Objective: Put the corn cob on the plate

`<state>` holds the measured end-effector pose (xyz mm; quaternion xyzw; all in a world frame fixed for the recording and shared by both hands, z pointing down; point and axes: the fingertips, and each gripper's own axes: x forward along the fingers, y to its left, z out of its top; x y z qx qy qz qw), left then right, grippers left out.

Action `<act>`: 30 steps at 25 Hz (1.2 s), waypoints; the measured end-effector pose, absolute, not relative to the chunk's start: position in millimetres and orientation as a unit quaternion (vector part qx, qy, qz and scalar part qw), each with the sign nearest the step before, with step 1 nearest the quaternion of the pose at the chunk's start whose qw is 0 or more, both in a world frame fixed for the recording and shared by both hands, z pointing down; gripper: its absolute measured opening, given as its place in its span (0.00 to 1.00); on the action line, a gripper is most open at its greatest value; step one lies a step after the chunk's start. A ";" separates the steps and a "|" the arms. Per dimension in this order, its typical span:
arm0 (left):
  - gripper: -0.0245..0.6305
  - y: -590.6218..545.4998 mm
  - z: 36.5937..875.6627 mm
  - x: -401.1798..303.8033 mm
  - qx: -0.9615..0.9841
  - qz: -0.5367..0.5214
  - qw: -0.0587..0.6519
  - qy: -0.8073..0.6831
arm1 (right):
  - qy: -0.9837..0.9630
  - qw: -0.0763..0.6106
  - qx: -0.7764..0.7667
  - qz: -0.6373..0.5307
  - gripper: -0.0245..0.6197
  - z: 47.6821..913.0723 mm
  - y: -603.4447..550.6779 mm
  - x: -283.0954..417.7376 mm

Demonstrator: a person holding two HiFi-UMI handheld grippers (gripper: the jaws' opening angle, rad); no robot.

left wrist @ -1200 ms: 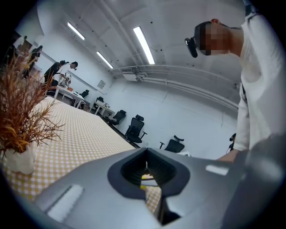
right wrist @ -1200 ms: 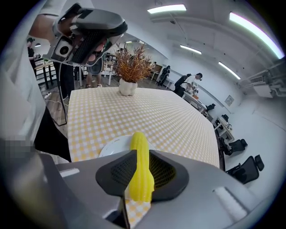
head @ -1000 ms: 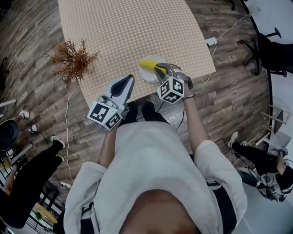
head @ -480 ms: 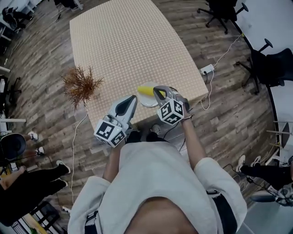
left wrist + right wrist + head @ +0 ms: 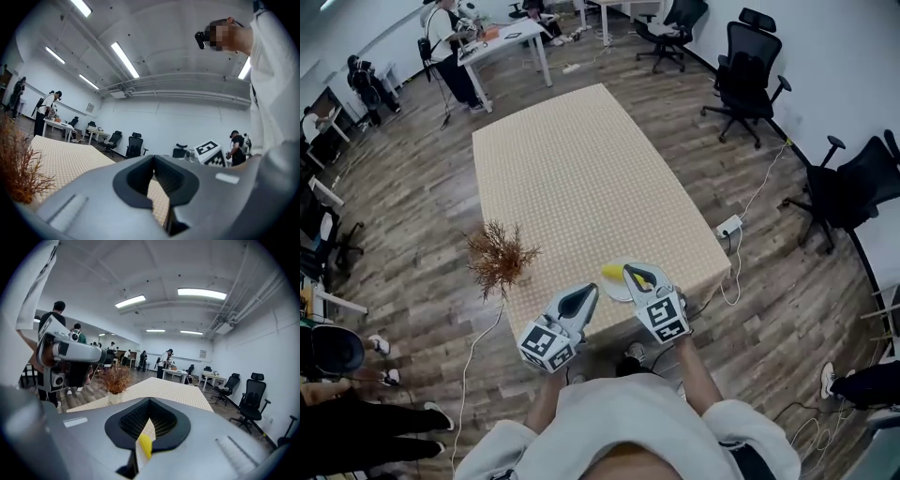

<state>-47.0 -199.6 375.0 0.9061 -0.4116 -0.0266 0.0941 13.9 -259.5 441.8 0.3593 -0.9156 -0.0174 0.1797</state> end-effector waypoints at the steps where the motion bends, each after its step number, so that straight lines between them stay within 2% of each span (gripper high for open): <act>1: 0.05 -192.8 373.7 -53.4 0.907 -0.027 0.091 -0.410 | -0.916 0.165 0.366 -0.004 0.04 438.1 -252.0 9.5; 4: 0.05 -169.1 371.9 -78.9 0.911 -0.028 0.082 -0.403 | -0.913 0.119 0.389 0.027 0.04 426.2 -227.9 -8.7; 9: 0.05 -113.4 376.0 -142.7 0.918 -0.023 0.077 -0.389 | -0.906 0.086 0.413 0.049 0.03 419.6 -166.6 -65.5; 13: 0.05 -73.8 376.2 -186.0 0.925 -0.022 0.077 -0.371 | -0.899 0.085 0.424 0.061 0.03 423.3 -114.3 -114.8; 17: 0.05 -36.9 372.6 -199.7 0.934 -0.029 0.076 -0.347 | -0.893 0.100 0.434 0.060 0.03 427.0 -66.9 -137.4; 21: 0.05 -12.6 364.8 -195.8 0.943 -0.036 0.072 -0.323 | -0.885 0.103 0.451 0.048 0.03 417.1 -38.9 -136.6; 30: 0.05 13.9 356.8 -145.6 0.955 -0.027 0.065 -0.287 | -0.864 0.092 0.494 0.034 0.03 399.3 -2.9 -79.7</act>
